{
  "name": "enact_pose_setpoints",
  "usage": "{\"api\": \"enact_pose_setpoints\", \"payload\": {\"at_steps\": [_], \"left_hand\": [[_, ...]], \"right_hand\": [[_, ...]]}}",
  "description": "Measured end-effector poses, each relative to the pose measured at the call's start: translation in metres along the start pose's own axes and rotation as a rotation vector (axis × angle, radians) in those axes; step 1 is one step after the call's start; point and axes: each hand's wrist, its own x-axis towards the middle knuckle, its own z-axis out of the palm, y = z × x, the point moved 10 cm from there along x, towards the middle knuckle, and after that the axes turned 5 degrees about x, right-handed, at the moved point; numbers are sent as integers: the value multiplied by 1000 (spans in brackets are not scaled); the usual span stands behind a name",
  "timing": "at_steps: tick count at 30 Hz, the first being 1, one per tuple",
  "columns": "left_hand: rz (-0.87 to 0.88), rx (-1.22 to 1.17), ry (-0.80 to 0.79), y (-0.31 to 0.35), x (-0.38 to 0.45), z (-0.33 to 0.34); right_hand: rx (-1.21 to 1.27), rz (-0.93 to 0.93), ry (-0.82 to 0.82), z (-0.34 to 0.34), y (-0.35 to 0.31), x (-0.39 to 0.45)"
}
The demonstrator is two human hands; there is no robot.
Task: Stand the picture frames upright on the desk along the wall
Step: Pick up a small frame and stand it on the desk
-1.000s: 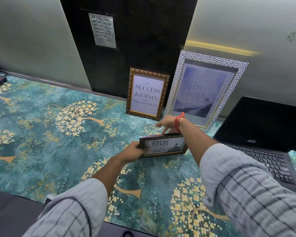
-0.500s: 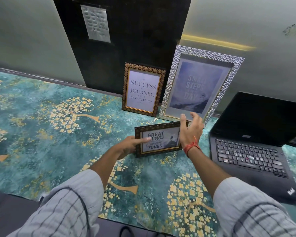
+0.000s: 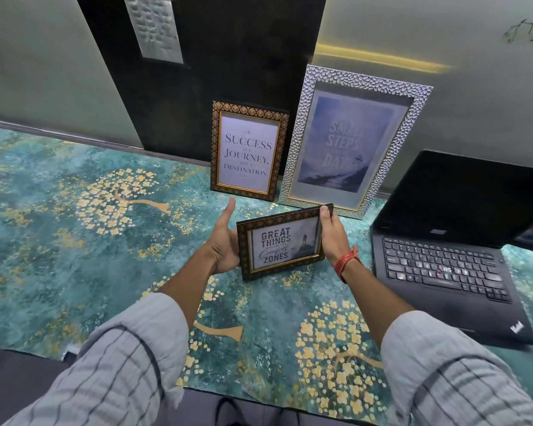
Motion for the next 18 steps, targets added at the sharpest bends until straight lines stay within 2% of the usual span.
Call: {"api": "enact_pose_setpoints", "payload": {"at_steps": [5, 13, 18], "left_hand": [[-21, 106, 19, 1, -6, 12], [-7, 39, 20, -10, 0, 9], [42, 152, 159, -8, -1, -15]], "right_hand": [[-26, -2, 25, -1, 3, -1], [-27, 0, 35, -4, 4, -5], [10, 3, 34, -7, 5, -9]]}}
